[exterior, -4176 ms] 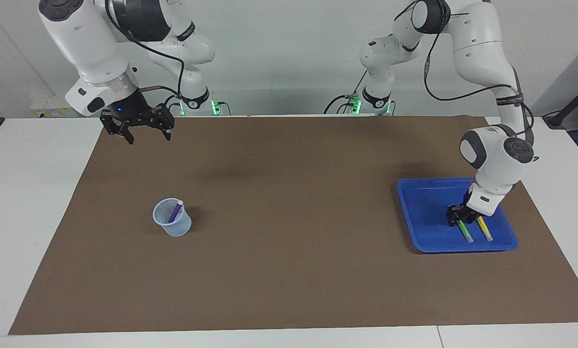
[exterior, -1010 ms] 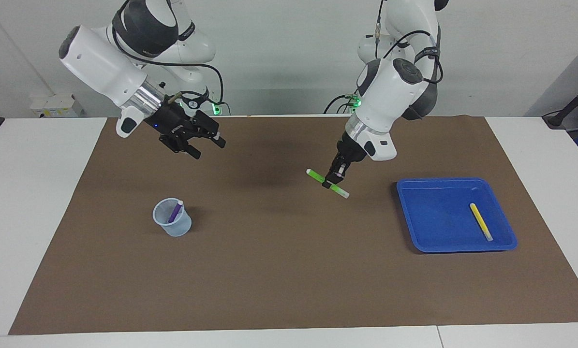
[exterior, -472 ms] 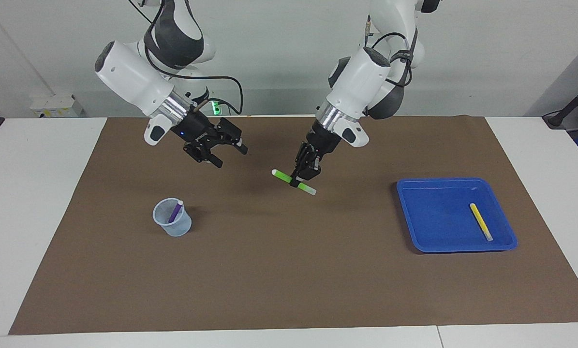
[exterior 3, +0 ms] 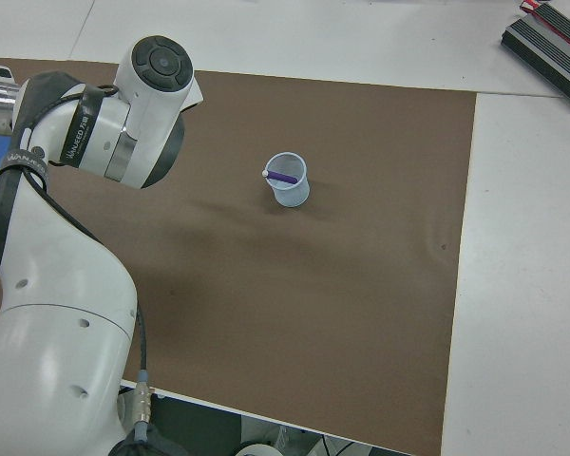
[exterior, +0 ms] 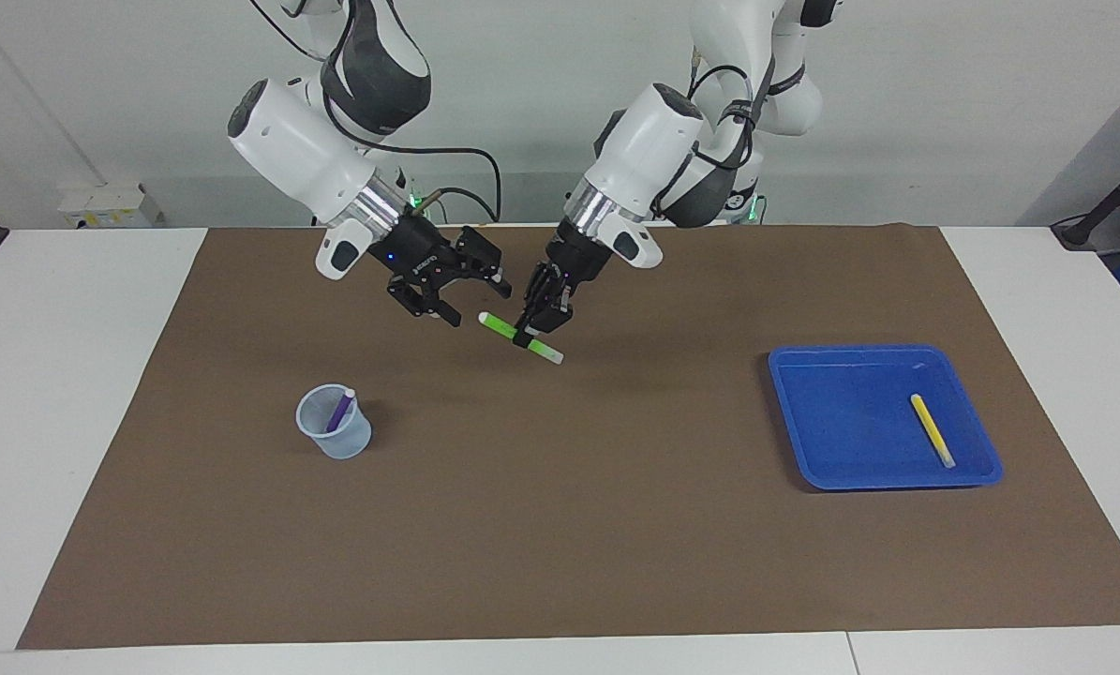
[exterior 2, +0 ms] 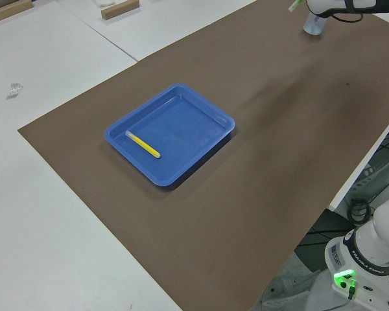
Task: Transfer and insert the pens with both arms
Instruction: 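Lift the green pen with the left gripper toward the right gripper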
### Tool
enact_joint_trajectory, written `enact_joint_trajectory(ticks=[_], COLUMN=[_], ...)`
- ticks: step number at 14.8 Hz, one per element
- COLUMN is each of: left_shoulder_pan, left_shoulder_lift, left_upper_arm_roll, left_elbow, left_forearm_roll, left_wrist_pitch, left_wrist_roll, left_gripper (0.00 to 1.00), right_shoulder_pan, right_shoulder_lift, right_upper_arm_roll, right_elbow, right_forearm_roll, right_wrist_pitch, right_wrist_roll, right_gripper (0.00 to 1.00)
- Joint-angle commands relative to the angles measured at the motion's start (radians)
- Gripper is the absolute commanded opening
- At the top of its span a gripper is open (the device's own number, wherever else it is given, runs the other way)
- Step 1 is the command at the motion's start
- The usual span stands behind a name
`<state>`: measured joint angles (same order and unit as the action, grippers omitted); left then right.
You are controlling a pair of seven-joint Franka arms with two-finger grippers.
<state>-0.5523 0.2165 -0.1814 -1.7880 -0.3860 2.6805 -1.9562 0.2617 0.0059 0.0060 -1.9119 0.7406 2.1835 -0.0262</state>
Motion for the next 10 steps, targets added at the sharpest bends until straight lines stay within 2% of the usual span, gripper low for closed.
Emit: enact_joint_trajectory(ticks=[1,3,5,10], left_shoulder_pan=[-0.032,-0.044,-0.046,-0.060], left_shoulder_lift=[-0.011,-0.011,-0.011,-0.013], left_upper_arm_roll=[0.016,0.017,0.016,0.017], left_elbow=[-0.028,-0.031,-0.031,-0.039], left_forearm_roll=[-0.022,-0.022,-0.022,-0.020], left_wrist_pitch=[0.035,0.041,0.042,0.067], left_wrist_roll=[-0.015,-0.015,-0.013,-0.010], left_gripper=[0.00,0.00,0.00,0.00], right_shoulder_pan=[-0.002,-0.002,-0.002,-0.016], right_shoulder_lift=[0.003,0.005,0.005,0.012], right_upper_arm_roll=[-0.001,-0.001,-0.001,-0.001], right_elbow=[-0.002,-0.001,0.002,0.019], right_forearm_roll=[0.013,-0.001,-0.039,-0.067], right_wrist_pitch=[0.019,0.016,0.004,-0.028], right_wrist_roll=[-0.030,-0.038,-0.037,-0.040], right_gripper=[0.90,0.82,0.68,0.55])
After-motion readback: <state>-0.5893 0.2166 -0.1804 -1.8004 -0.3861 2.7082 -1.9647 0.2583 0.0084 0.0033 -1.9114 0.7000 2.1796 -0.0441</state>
